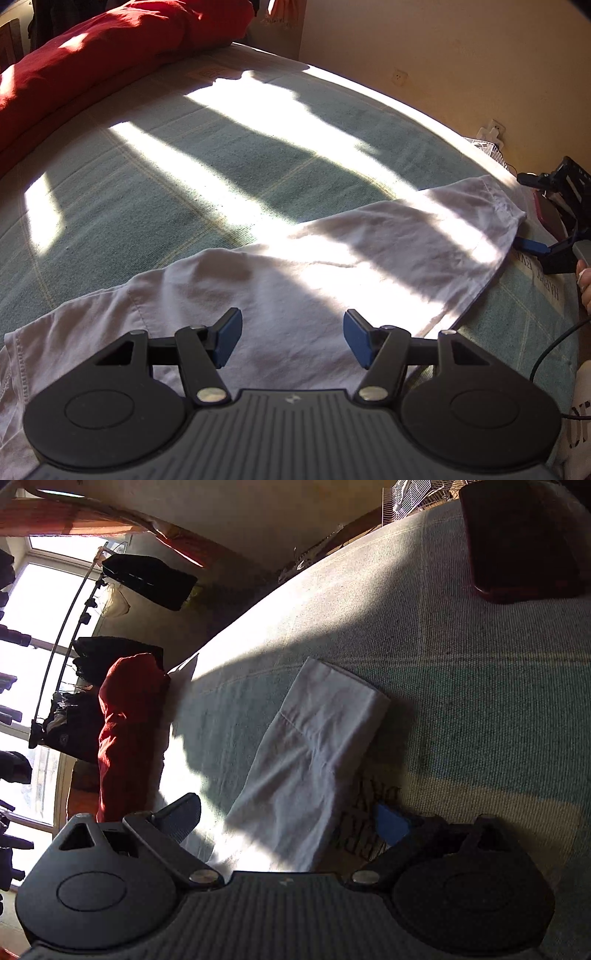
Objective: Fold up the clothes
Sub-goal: 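Move the open right gripper to the cuff of the other sleeve, then grasp the other sleeve's cuff with the right gripper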
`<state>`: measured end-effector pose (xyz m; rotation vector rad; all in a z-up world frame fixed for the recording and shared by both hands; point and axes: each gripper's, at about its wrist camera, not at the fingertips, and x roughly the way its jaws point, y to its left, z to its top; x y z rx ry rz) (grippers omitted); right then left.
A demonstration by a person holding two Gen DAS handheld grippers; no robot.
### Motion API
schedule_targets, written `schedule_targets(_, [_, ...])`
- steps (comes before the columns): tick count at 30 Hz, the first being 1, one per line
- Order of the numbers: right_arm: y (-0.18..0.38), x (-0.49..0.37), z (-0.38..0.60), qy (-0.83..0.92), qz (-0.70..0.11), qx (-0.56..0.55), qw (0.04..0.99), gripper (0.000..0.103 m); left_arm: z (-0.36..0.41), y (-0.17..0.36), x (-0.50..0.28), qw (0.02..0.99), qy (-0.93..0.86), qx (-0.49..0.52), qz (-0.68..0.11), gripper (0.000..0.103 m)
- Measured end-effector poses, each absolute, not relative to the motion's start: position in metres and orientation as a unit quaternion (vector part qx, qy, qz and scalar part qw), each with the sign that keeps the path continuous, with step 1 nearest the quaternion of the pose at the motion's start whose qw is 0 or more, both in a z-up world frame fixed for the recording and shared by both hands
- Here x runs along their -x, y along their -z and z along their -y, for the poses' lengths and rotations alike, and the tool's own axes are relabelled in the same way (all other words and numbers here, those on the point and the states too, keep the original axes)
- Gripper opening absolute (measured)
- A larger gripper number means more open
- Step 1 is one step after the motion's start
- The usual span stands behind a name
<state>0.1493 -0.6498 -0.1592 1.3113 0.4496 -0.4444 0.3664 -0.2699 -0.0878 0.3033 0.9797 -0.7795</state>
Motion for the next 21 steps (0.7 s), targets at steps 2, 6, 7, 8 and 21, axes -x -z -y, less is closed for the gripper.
schedule_targets(2, [0.163, -0.152, 0.659, 0.199, -0.192, -0.610, 0.743, 0.098, 0.269, 0.087, -0.364, 0.798, 0.365, -0.143, -0.457, 0.062])
schedule_targets(6, [0.165, -0.168, 0.674, 0.199, -0.192, -0.603, 0.748, 0.096, 0.268, 0.088, -0.361, 0.792, 0.364, -0.142, -0.469, 0.062])
schedule_targets(7, [0.165, -0.172, 0.677, 0.198, -0.193, -0.601, 0.750, 0.096, 0.266, 0.087, -0.360, 0.792, 0.365, -0.140, -0.470, 0.062])
schedule_targets(8, [0.166, -0.176, 0.679, 0.195, -0.196, -0.597, 0.753, 0.096, 0.266, 0.087, -0.359, 0.791, 0.365, -0.139, -0.471, 0.062])
schedule_targets(21, [0.168, -0.201, 0.684, 0.170, -0.199, -0.615, 0.744, 0.101, 0.259, 0.088, -0.350, 0.782, 0.367, -0.129, -0.487, 0.061])
